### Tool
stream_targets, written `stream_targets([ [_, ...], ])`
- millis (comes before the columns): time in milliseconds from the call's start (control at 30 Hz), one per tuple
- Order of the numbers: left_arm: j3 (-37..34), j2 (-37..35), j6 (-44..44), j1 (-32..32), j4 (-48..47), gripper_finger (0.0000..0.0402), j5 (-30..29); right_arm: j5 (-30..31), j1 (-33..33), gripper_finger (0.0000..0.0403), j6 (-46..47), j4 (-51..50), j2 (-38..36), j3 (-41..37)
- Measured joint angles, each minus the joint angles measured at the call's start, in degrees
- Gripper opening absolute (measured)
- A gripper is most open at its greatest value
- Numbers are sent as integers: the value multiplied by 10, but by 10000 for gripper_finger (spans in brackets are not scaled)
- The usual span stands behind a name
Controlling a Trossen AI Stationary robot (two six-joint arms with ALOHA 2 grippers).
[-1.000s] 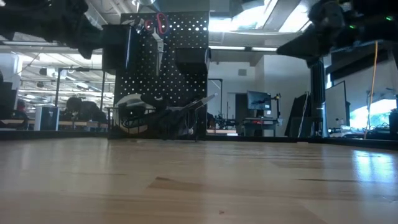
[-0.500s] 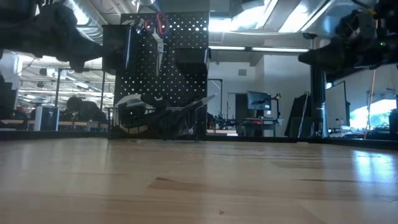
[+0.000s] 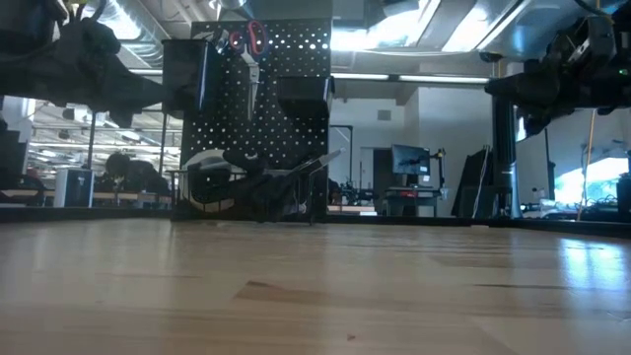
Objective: Hang tools onto peg board
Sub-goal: Return to Home Position
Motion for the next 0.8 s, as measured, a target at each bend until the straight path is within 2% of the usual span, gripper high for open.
stream_targets([
  [100,-16,0,3,0,39,1,-1,0,0,5,-2,-6,-20,0],
  [200,-16,0,10,0,40,2,-1,0,0,5,-2,-27,-38,-1],
  [433,-16,0,17,0,39,1,-2,1,0,5,-16,-40,-38,-1],
  [633,-16,0,-22,0,39,7,-2,-16,0,5,-19,-50,-38,-2],
  [800,-16,0,-23,0,38,3,-2,-11,0,5,-30,-50,-38,-2],
])
